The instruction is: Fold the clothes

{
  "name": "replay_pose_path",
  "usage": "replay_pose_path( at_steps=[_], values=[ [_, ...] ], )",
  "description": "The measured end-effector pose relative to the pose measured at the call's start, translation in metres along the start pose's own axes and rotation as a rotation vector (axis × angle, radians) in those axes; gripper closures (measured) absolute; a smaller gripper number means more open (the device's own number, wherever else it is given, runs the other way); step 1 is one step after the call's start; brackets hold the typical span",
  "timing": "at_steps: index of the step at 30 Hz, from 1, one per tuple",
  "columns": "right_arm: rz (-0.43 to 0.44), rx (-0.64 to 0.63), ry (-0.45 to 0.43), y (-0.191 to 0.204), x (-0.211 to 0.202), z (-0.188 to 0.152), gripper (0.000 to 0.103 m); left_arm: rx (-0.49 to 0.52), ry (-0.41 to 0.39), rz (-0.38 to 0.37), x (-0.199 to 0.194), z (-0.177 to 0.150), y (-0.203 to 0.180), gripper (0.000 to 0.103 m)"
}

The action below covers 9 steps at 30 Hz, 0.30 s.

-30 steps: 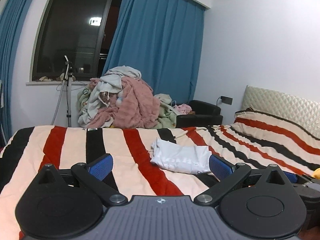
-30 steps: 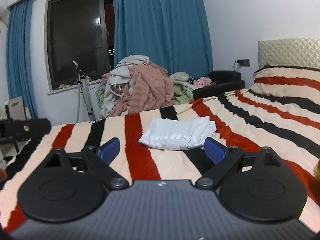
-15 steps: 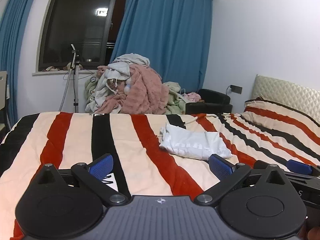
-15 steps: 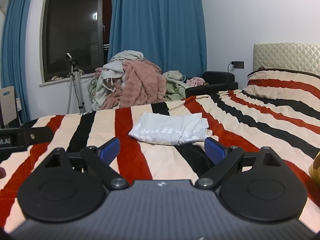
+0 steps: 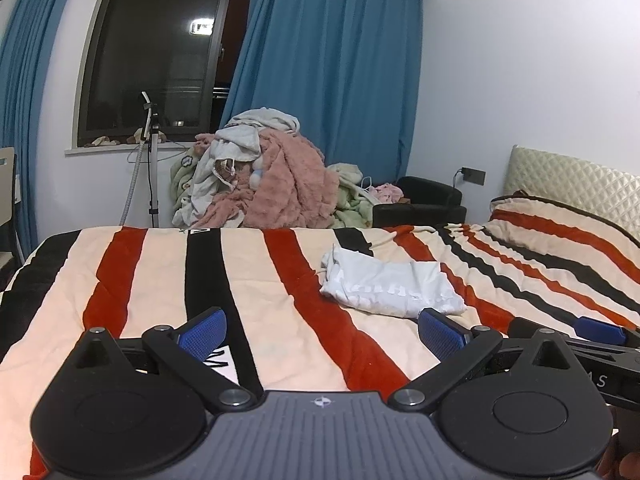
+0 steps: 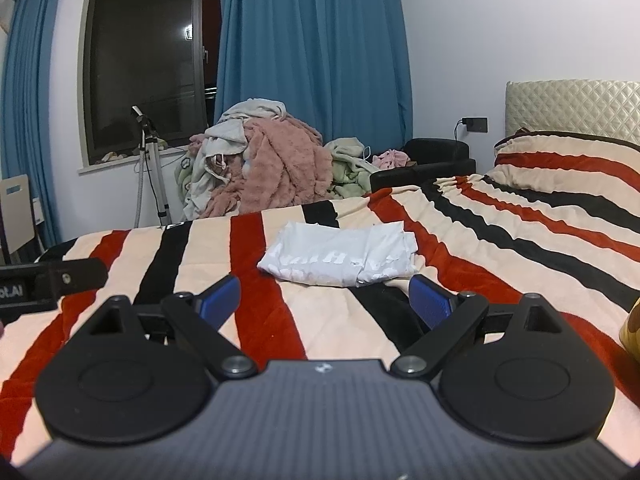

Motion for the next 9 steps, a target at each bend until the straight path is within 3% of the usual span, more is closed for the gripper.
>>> replay_pose_path(
  at_steps=[9],
  values=[
    [-0.003,-0.006,0.006,0.0005,0.0022,-0.0004,0.010,-0.002,-0.006,0.001,-0.0004,0.0008,-0.0001,0.000]
  ],
)
Point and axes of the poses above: each gripper's, at about its wrist camera, not at the fingertips, and x roughly the way its jaws point, y to its left, z to its top, the point moved 10 cm from there along x, roughly the way its jaws point, and after that the axes turned 9 degrees about x, right-handed, at the moved point
